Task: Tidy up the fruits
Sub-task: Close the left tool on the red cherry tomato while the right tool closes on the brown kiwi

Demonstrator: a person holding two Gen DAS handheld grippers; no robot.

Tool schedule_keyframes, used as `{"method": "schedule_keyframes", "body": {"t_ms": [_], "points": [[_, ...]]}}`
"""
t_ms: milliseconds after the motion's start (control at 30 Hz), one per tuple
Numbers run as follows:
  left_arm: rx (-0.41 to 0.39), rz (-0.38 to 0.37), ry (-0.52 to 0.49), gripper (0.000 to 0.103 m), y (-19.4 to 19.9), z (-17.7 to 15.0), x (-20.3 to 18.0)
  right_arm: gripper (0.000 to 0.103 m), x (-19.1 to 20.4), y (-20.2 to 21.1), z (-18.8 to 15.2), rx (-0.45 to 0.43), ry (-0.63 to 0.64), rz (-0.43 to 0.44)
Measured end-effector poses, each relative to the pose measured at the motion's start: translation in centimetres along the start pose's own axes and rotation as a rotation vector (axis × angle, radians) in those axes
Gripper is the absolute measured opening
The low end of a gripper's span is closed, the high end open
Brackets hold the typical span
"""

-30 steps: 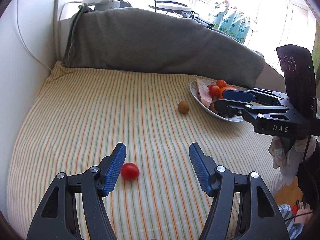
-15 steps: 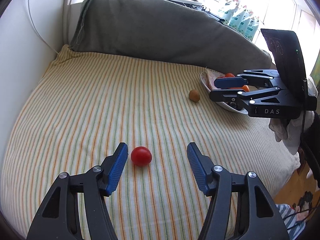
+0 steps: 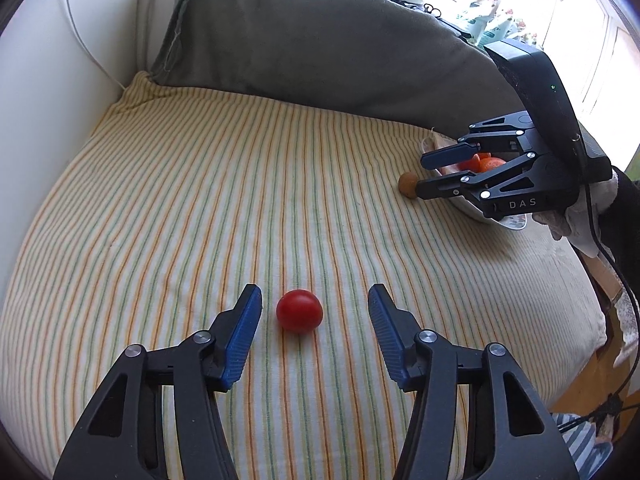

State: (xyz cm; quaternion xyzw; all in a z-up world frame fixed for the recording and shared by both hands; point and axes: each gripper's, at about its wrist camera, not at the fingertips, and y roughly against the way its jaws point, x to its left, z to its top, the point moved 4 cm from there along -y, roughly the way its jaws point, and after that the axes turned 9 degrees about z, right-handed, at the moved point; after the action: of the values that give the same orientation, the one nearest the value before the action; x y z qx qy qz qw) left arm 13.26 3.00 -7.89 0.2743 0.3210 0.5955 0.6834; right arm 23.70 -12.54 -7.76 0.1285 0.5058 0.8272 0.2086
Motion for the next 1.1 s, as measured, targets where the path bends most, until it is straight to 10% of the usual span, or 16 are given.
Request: {"method": "schedule_keyframes", "body": {"t_ms": [1100], "points": [[0.036, 0.032, -0.017, 0.029, -1.4, -0.3, 0.5, 0.029, -1.2, -4.4, 2.1, 0.129, 0.064, -0.030]]}}
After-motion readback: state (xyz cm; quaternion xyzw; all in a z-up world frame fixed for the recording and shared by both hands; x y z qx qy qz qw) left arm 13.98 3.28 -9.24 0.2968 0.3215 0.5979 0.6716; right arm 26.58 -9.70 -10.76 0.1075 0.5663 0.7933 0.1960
